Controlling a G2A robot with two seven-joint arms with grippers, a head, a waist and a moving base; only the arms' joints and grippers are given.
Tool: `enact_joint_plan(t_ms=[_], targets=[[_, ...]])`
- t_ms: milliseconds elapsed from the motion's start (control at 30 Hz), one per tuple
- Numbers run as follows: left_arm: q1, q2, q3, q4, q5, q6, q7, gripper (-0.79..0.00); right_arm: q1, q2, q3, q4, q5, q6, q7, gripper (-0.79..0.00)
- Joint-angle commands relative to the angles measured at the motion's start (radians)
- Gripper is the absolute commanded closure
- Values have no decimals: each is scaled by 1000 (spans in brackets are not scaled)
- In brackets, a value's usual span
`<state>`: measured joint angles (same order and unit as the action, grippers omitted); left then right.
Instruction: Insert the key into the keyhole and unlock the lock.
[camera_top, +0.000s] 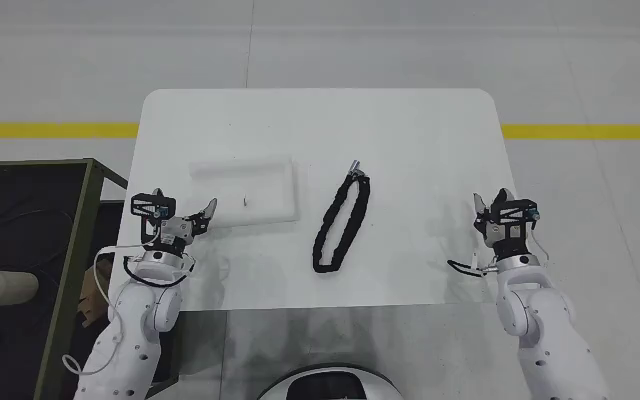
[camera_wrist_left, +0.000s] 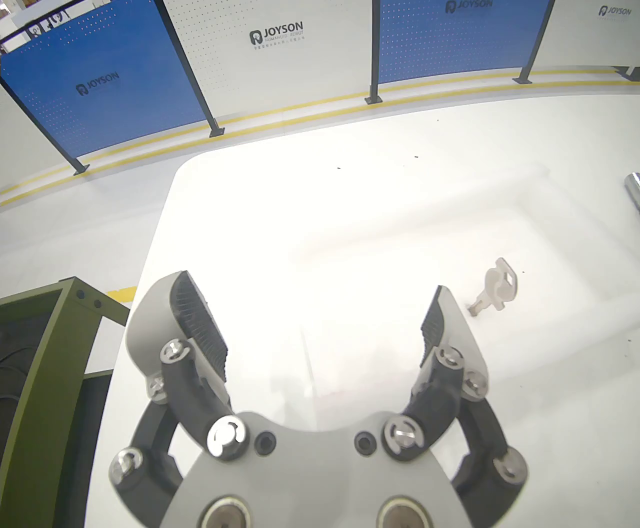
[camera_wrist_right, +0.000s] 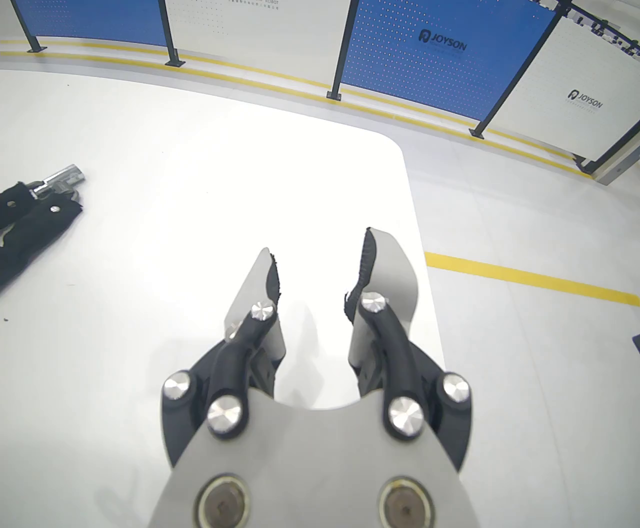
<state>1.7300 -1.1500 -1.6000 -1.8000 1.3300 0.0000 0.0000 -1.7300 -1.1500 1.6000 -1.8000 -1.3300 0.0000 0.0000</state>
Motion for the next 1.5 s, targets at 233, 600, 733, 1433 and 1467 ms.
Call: enact_joint_plan(t_ms=[233, 600, 733, 1433, 1467], targets=[[-123, -2, 11, -111, -98, 2, -351, -785, 0, 0, 0, 0, 0, 0, 0, -785], [-736, -5, 231, -46, -314, 148, -1536, -785, 0, 0, 0, 0, 0, 0, 0, -785], [-814, 15, 357, 71, -326, 148, -1536, -785, 0, 0, 0, 0, 0, 0, 0, -785], [-899, 117, 573, 174, -395, 284, -1536, -382, 0, 0, 0, 0, 0, 0, 0, -785], [-904, 119, 574, 176, -402, 284, -1536, -376, 0, 0, 0, 0, 0, 0, 0, -785]])
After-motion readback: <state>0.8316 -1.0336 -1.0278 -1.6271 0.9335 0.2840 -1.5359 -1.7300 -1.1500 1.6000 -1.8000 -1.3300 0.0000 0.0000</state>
